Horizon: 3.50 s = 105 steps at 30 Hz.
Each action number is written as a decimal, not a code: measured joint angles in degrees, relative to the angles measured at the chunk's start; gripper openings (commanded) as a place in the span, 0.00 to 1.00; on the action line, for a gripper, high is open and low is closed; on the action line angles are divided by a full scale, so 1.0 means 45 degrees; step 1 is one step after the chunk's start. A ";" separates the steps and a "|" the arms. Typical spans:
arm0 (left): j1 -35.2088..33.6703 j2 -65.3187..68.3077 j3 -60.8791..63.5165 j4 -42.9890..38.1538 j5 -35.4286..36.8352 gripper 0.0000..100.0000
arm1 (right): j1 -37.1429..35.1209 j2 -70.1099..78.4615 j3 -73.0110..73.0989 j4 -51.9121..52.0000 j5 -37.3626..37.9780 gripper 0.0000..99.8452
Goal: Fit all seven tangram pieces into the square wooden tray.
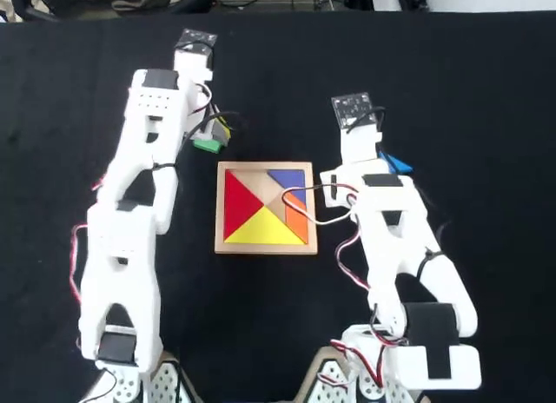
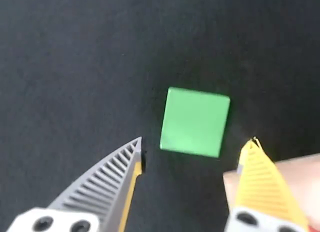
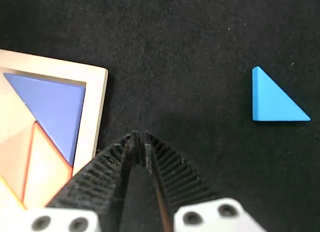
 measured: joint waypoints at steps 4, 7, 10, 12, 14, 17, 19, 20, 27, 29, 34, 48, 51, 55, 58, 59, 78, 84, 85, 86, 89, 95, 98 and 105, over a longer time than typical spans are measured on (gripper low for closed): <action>0.0000 0.2227 -0.3223 0.0938 -0.0684 0.31 | 0.0000 0.0000 0.0000 -0.0156 0.0000 0.01; -0.0020 0.3673 -0.5314 0.1074 -0.0840 0.31 | 0.0000 0.0000 0.0000 -0.0195 0.0000 0.01; -0.0039 0.4923 -0.6857 0.1114 -0.0840 0.31 | 0.0078 0.0000 0.0000 -0.0195 0.0000 0.01; -0.0059 0.5509 -0.7580 0.1153 -0.0860 0.31 | 0.0078 0.0000 0.0000 -0.0195 0.0000 0.01; -0.0078 0.5900 -0.8205 0.1387 -0.0918 0.31 | 0.0078 0.0000 0.0000 -0.0195 0.0000 0.01; -0.0078 0.6154 -0.8830 0.1915 -0.0957 0.31 | 0.0078 0.0000 0.0000 -0.0195 0.0000 0.01; -0.0078 0.6154 -0.9006 0.2422 -0.1153 0.31 | 0.0078 0.0000 0.0000 -0.0195 0.0000 0.01; -0.0078 0.6154 -0.9065 0.2637 -0.1231 0.31 | 0.0078 0.0000 0.0000 -0.0195 0.0000 0.01; -0.0039 0.6232 -0.9182 0.3263 -0.1289 0.17 | 0.0078 0.0000 0.0000 -0.0195 0.0000 0.01; 0.0000 0.6232 -0.9201 0.3282 -0.1289 0.15 | 0.0078 0.0000 0.0000 -0.0195 0.0000 0.01; 0.0020 0.6271 -0.9280 0.3106 -0.1368 0.15 | 0.0078 0.0000 0.0000 -0.0195 0.0000 0.01; -0.0059 0.5646 -1.0139 0.4943 -0.1348 0.15 | 0.0567 0.0000 0.0000 -0.0527 0.0000 0.01; -0.0039 0.4435 -1.0002 0.5021 -0.1055 0.15 | 0.0586 0.0000 0.0000 -0.0586 0.0000 0.01; 0.0117 0.2501 -0.8147 0.5040 -0.0899 0.15 | 0.0586 0.0000 0.0000 -0.0586 0.0000 0.01; 0.0860 0.0567 -0.5509 0.5040 -0.0879 0.15 | 0.0586 0.0000 0.0000 -0.0625 0.0000 0.01; 0.1172 -0.0156 -0.4474 0.5040 -0.0879 0.15 | 0.0586 0.0000 0.0000 -0.0625 0.0000 0.01; 0.4142 -0.4825 0.7580 -0.0313 -0.0879 0.15 | 0.0586 0.0000 0.0000 -0.0625 0.0000 0.01; 0.4454 -0.4825 0.7580 -0.0860 -0.1016 0.15 | 0.0586 0.0000 0.0000 -0.0625 0.0000 0.01; 0.4474 -0.4825 0.7580 -0.1035 -0.1250 0.15 | 0.0586 0.0000 0.0000 -0.0625 0.0000 0.01; 0.4474 -0.4825 0.7580 -0.1192 -0.1504 0.15 | 0.0586 0.0000 0.0000 -0.0625 0.0000 0.01; 0.4493 -0.4825 0.7639 -0.1309 -0.2051 0.15 | 0.0586 0.0000 0.0000 -0.0625 0.0000 0.01; 0.4513 -0.4825 0.7658 -0.1309 -0.2364 0.24 | 0.0586 0.0000 0.0000 -0.0625 0.0000 0.01; 0.4513 -0.4825 0.7658 -0.1309 -0.2364 0.30 | 0.0586 0.0000 0.0000 -0.0625 0.0000 0.01; 0.4513 -0.4825 0.7658 -0.1309 -0.2364 0.30 | 0.0586 0.0000 0.0000 -0.0625 0.0000 0.01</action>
